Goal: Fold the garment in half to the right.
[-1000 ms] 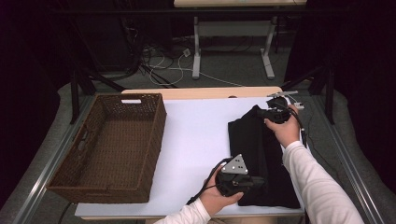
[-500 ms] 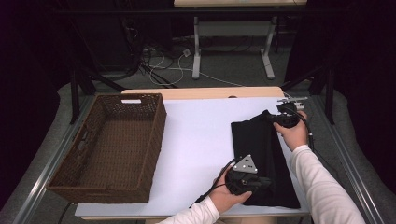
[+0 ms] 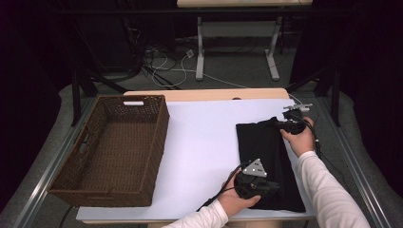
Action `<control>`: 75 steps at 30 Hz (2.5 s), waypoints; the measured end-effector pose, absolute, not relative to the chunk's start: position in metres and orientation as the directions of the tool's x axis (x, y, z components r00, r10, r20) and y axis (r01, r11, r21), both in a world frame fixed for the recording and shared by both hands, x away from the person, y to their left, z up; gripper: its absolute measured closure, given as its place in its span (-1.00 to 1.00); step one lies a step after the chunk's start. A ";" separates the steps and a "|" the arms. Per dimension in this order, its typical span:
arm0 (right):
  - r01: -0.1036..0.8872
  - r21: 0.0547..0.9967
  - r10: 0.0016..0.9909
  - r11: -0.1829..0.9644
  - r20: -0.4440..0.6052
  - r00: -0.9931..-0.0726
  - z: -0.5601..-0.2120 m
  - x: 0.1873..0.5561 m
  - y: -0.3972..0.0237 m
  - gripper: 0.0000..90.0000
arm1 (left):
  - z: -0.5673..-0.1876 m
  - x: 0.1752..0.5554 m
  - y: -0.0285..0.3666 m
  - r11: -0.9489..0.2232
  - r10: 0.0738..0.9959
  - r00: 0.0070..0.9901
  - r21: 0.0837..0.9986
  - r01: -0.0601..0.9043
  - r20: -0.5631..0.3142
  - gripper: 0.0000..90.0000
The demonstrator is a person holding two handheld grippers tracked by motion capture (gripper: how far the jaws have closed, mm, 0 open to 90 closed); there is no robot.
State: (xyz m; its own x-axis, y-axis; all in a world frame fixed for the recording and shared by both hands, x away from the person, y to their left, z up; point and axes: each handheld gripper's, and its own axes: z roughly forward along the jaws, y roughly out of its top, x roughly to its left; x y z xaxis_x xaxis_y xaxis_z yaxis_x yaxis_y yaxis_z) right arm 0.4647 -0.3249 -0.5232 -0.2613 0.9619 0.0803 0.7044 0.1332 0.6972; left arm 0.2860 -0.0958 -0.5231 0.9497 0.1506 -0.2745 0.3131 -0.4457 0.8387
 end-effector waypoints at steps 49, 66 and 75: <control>0.668 0.734 0.956 0.125 0.091 -0.279 -0.532 0.441 -0.350 0.52 | -0.514 0.281 -0.139 -0.474 0.086 0.963 0.840 0.264 -0.254 0.93; 0.616 0.781 0.956 0.101 0.094 -0.277 -0.517 0.425 -0.357 -0.07 | -0.532 0.279 -0.159 -0.548 0.080 0.971 0.804 0.233 -0.227 0.90; 0.583 0.804 0.954 0.119 0.071 -0.293 -0.511 0.419 -0.349 -0.24 | -0.528 0.279 -0.146 -0.484 0.159 0.969 0.841 0.244 -0.189 0.07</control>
State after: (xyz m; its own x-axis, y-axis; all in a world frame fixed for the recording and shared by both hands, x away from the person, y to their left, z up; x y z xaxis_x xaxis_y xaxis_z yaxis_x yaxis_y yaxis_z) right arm 0.4187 -0.3486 -0.5111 -0.2926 0.9536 0.0705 0.5825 0.1193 0.8040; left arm 0.2786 -0.1457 -0.5277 0.9690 0.1587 -0.1895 0.2436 -0.4836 0.8407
